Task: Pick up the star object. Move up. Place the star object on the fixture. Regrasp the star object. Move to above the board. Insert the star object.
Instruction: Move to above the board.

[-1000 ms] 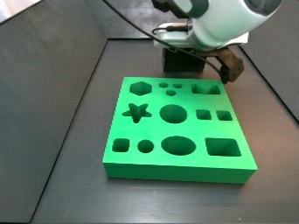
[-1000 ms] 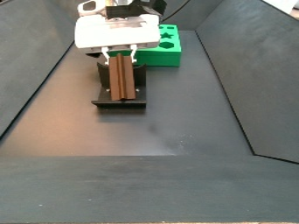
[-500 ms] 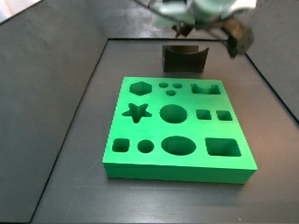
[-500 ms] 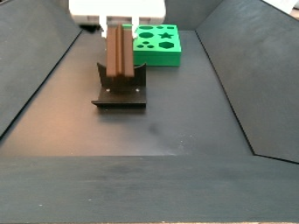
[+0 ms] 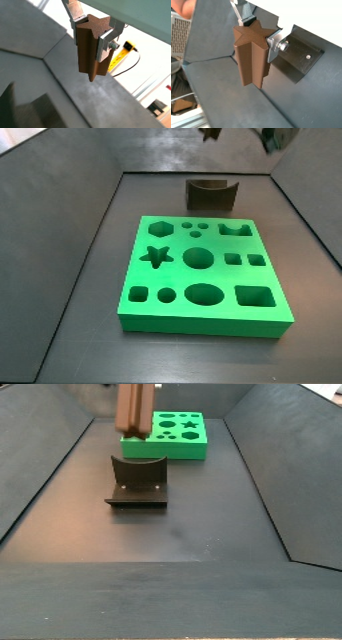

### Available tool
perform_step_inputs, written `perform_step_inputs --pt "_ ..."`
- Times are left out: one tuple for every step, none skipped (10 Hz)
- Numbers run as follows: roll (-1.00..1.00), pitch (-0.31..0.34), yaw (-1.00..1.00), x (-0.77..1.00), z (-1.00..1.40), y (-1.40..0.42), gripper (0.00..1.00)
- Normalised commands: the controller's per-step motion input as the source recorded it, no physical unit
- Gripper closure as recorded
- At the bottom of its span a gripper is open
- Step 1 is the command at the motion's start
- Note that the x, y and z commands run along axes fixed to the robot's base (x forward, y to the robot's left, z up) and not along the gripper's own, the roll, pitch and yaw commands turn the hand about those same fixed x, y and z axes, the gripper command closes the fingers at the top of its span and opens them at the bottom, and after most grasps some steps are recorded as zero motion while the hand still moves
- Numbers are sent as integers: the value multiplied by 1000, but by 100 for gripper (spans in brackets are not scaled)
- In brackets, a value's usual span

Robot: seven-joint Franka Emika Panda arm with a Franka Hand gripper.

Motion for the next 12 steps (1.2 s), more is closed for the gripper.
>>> perform_step_inputs --pt "-71 97 -249 -162 1000 92 100" --pt "-89 139 -197 -163 1000 93 100" --pt "-98 168 -142 -160 1000 91 100" --pt "-93 190 -72 -148 982 81 100" --pt "-80 198 -25 -111 794 57 100" --pt "-67 197 5 -87 669 41 100" --pt "-44 182 72 -33 360 11 100" --pt "-44 178 94 -11 235 3 100" --pt "-1000 135 -75 -367 85 -1000 100" --pt "-1000 132 -71 -364 81 -1000 100" --pt "-1000 126 -61 -385 103 -1000 100" --pt "-1000 124 -51 -383 89 -1000 100"
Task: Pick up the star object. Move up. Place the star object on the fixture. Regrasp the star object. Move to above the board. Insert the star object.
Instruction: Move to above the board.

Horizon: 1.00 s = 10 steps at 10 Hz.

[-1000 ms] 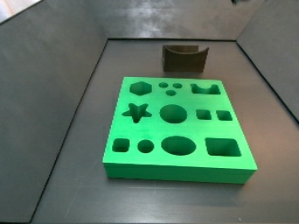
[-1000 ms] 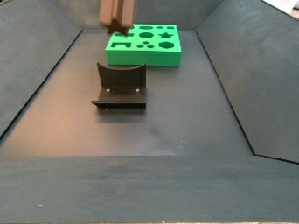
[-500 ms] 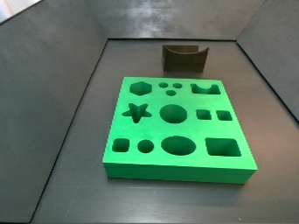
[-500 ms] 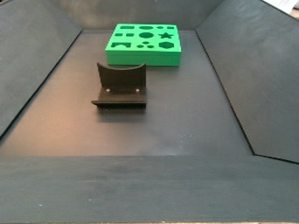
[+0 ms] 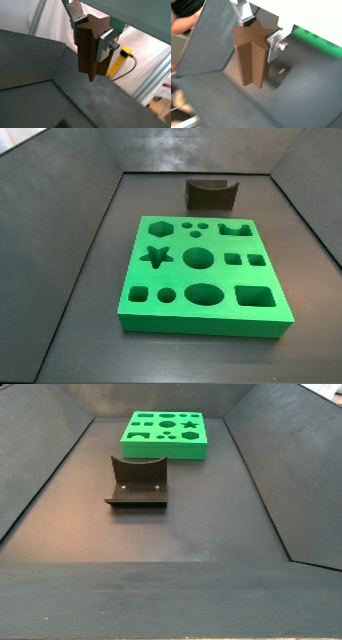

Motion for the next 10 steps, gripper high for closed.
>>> perform_step_inputs --pt "-1000 124 -44 -388 89 -1000 100" --pt "-1000 124 -37 -395 93 -1000 100" --pt "-1000 120 -28 -404 96 -1000 100" --pt "-1000 112 -15 -421 94 -1000 100" --pt "-1000 103 -8 -435 94 -1000 100" --pt "-1000 90 -3 -464 101 -1000 100" --pt "-1000 68 0 -356 64 -706 100" --pt "-816 32 4 -215 26 -327 100" --pt "-612 8 0 -144 20 -170 100" --pt "-426 -11 -2 -105 13 -98 100"
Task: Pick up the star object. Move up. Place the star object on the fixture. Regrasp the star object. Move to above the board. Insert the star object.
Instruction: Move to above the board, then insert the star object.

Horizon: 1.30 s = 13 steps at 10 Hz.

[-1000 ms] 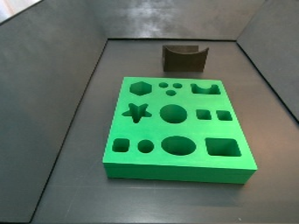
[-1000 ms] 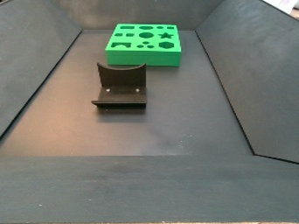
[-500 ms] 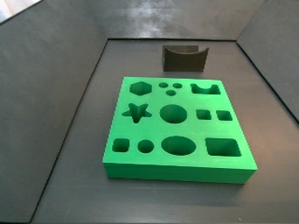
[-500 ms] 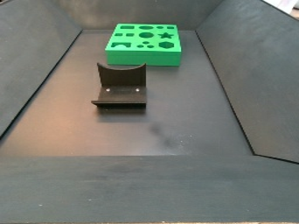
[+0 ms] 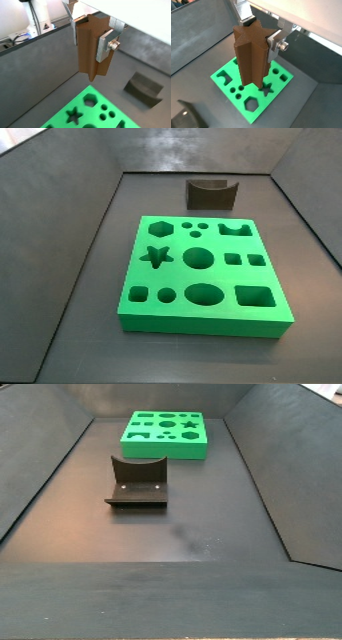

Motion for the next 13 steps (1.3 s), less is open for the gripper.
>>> perform_step_inputs --pt "-284 -25 0 -73 2 -58 100" --pt "0 0 0 0 -3 -80 100" --pt "-30 -60 -34 -71 -94 -17 100" --pt "0 -20 -454 0 -297 -180 100" --pt "-103 -57 -697 0 -440 -174 100" --pt "-83 -77 -823 -40 -471 -209 100" --pt "-34 -64 -829 0 -551 -214 100" --pt "0 -24 -829 -106 -557 -169 100" --pt "0 0 -731 -117 -557 -126 100" --pt "3 -10 -526 -157 -491 -46 100" --pt "7 0 -357 0 -503 -37 100" --pt "0 -6 -351 0 -549 -57 100" --pt "0 -6 -351 0 -526 -74 100"
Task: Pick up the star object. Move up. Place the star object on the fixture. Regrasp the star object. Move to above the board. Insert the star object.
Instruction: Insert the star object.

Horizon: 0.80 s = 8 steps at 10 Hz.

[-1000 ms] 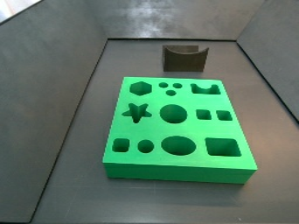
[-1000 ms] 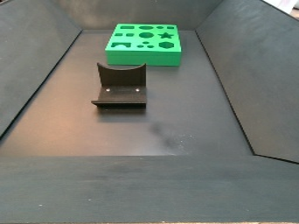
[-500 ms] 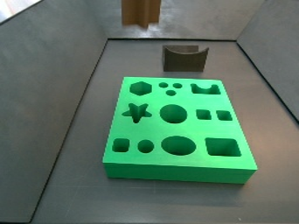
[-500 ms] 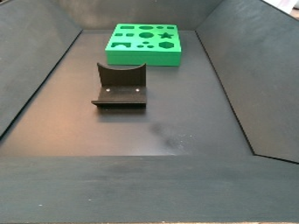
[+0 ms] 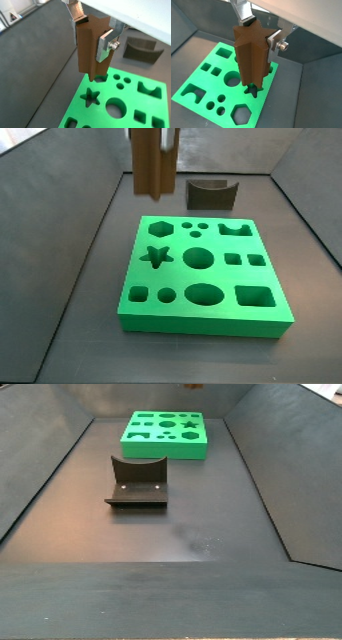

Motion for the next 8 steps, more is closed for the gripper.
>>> perform_step_inputs --pt "-40 -49 -257 0 -331 -26 100" --pt "-17 0 -29 14 -3 0 100" --pt "1 0 0 0 -51 0 100" --pt "0 0 -9 0 -220 -37 100" --pt "20 0 -134 0 -331 -89 100" --pt "21 0 -206 0 -334 -97 100" --pt "-3 0 -103 23 -51 0 100" --pt "0 0 0 0 -40 0 100"
